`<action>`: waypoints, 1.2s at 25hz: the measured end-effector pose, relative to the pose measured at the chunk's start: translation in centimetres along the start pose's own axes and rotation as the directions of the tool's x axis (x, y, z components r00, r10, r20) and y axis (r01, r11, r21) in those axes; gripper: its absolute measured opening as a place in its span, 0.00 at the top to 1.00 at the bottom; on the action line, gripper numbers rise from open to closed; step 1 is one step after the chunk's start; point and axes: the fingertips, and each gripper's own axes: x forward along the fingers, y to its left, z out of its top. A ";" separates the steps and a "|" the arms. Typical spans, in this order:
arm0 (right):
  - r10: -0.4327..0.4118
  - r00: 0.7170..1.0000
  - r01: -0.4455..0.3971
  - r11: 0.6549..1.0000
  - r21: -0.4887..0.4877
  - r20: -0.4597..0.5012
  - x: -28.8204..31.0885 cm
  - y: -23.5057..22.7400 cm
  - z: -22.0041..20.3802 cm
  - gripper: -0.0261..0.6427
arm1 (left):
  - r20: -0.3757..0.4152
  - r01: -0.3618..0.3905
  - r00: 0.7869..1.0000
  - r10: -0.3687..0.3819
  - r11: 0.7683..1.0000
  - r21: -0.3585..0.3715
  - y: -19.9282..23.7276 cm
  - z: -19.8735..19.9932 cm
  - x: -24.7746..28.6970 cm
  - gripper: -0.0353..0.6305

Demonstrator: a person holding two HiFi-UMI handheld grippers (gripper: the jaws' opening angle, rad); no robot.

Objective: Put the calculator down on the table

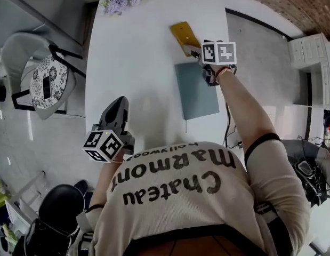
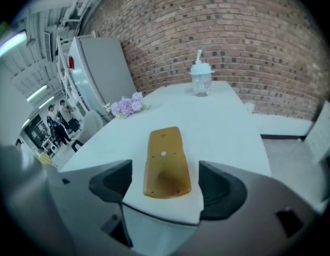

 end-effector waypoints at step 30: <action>0.319 0.778 -0.344 0.937 -0.057 0.542 -33.2 -5.4 -6.7 0.96 | 0.357 -0.019 0.934 -0.029 0.991 0.130 -32.1 -7.1 -3.7 0.94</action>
